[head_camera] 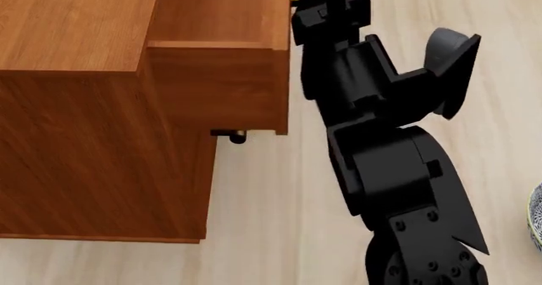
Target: Close the bottom drawer of the cabinet and open the top drawer.
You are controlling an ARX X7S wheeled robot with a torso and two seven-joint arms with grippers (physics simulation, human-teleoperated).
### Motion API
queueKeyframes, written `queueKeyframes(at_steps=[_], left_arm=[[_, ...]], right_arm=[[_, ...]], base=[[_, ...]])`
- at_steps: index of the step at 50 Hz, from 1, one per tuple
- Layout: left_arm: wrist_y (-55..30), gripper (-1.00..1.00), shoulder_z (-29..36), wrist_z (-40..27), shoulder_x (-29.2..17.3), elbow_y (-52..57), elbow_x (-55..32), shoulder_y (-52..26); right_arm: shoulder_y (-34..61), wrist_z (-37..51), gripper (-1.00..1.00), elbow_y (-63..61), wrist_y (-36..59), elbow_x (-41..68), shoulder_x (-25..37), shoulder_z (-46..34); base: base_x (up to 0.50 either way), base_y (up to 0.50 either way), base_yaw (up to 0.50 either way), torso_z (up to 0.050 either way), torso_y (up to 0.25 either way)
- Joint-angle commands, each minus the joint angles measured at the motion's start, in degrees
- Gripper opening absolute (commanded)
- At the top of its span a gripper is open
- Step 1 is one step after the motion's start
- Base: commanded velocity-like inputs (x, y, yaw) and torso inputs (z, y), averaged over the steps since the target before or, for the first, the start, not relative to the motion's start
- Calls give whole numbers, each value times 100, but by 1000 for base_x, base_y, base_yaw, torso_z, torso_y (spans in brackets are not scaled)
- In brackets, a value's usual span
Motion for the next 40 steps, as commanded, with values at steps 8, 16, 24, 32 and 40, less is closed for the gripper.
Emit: queueKeyframes(at_steps=[8,16,24,32,40], left_arm=[[4,100,29,-38,-9,10,-32,-23],[14,100,60,-46,-7,3,-26,-27],[24,100,60,-61,-20,5,-37,-15],[55,100,62,-54,-33,-3,-26,7],[66,100,52,-61,-51,-9,-44,2]], right_arm=[[52,-417,-100,-469,-158,141,88,226],[56,-441,-100,-422,-175,126,100,198],[52,-454,-100,-394,-188,124,94,159],[38,-482,100,-356,-195,122,109,129],[113,-388,100,-365,-238,141,115,138]], base=[[-6,0,-2,1,5],[-5,0,-2,1,4],[-4,0,-2,1,5],[-2,0,0,1,1],[-1,0,-1,0,3]])
